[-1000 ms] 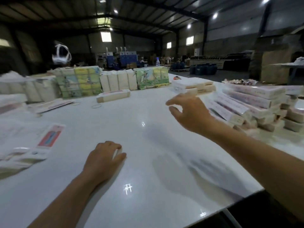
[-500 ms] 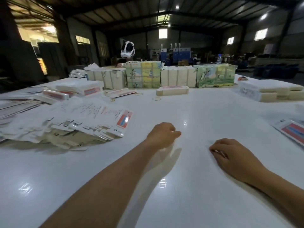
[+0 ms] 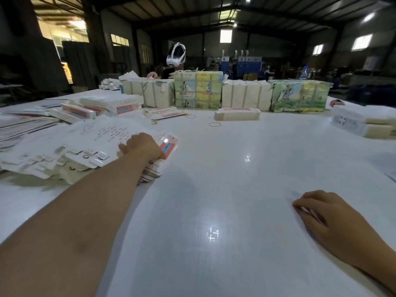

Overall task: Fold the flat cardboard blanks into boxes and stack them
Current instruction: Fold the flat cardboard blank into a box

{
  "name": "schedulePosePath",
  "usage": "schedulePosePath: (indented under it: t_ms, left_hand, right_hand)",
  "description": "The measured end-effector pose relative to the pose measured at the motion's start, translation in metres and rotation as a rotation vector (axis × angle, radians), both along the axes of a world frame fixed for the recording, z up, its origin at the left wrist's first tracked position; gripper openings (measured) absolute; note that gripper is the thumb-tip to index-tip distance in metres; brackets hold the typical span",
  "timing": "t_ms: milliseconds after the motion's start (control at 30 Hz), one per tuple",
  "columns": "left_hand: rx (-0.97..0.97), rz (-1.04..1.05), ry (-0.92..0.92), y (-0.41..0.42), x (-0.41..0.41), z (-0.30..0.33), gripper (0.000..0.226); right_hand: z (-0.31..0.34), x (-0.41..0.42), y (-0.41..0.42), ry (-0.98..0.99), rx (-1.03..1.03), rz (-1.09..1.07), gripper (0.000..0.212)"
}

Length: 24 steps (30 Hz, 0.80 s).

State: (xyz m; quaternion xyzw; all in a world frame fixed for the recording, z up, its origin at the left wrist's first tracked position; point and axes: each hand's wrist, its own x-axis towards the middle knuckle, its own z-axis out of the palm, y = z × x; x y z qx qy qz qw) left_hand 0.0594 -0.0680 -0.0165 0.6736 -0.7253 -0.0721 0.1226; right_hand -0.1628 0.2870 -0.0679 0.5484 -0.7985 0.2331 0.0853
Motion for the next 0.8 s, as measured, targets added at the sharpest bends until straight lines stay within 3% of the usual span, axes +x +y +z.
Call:
schedulePosePath:
  t_ms: [200, 300, 433, 500, 600, 700, 733, 800]
  left_hand:
    - [-0.158, -0.004, 0.15, -0.005, 0.012, 0.003, 0.033]
    - [-0.217, -0.058, 0.3, 0.006, 0.013, 0.016, 0.017]
    - [-0.002, -0.293, 0.775, 0.046, 0.001, 0.036, 0.004]
    - [0.144, -0.439, 0.859, 0.079, -0.009, 0.036, 0.009]
    - [0.341, -0.638, 0.798, 0.126, -0.023, 0.024, 0.008]
    - [0.474, -0.752, 0.69, 0.16, -0.03, 0.014, 0.005]
    - [0.508, -0.775, 0.645, 0.168, -0.031, 0.01, 0.005]
    - [0.531, -0.789, 0.558, 0.181, -0.032, 0.003, 0.005]
  right_hand:
    - [0.001, 0.001, -0.001, 0.006, -0.025, -0.004, 0.016]
    - [0.002, 0.002, -0.001, -0.01, -0.001, -0.016, 0.017]
    - [0.004, 0.002, -0.004, -0.035, 0.074, -0.003, 0.023]
    - [0.008, 0.002, -0.005, -0.11, 0.005, -0.036, 0.028]
    - [0.014, 0.0, -0.002, -0.46, -0.3, -0.115, 0.041]
    - [0.021, 0.002, 0.002, -1.171, -0.48, -0.06, 0.031]
    - [0.022, 0.003, 0.004, -1.266, -0.493, -0.034, 0.02]
    - [0.022, 0.005, 0.006, -1.234, -0.47, -0.016, 0.014]
